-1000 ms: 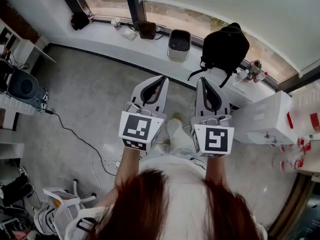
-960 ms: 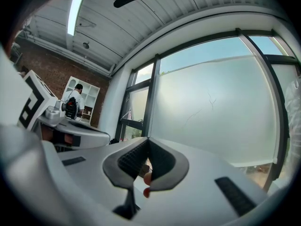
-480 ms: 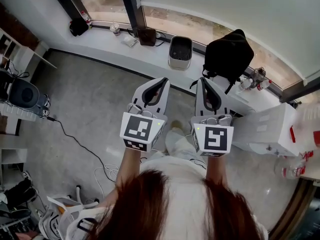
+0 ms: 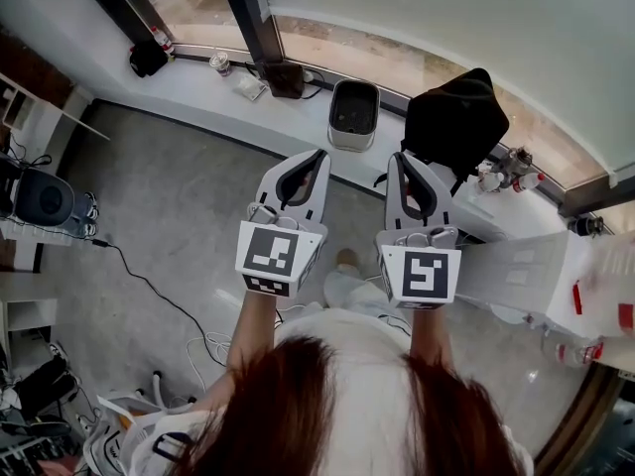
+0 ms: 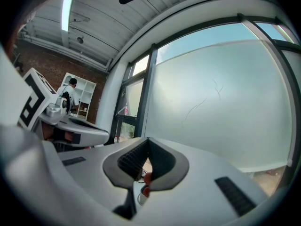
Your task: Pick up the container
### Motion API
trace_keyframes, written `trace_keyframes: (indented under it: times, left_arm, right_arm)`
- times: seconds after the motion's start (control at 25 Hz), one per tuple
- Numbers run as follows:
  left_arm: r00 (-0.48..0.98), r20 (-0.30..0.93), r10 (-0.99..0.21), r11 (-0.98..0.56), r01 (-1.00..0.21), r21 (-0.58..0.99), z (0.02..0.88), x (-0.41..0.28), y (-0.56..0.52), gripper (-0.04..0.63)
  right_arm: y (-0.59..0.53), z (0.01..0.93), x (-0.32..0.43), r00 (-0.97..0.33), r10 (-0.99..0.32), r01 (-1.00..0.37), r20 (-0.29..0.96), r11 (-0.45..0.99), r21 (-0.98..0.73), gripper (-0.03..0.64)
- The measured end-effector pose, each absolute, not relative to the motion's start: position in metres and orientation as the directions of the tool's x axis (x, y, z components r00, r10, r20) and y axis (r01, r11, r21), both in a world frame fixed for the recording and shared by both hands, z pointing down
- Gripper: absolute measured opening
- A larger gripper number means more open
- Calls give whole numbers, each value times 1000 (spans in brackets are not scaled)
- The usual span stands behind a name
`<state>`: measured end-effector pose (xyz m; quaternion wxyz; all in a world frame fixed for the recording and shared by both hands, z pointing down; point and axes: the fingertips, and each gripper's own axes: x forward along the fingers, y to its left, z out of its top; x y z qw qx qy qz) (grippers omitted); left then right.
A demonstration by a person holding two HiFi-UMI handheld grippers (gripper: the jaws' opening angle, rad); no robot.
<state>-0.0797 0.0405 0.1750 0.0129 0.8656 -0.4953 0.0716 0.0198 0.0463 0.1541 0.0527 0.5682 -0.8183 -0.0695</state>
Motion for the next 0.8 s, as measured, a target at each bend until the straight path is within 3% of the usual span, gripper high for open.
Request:
trace_keyframes:
  times: [0.8]
  left_arm:
    - [409, 135, -902, -415, -909, -19, 234, -67, -66, 17]
  right_arm:
    - [-67, 211, 57, -377, -925, -910, 39, 378, 170, 24]
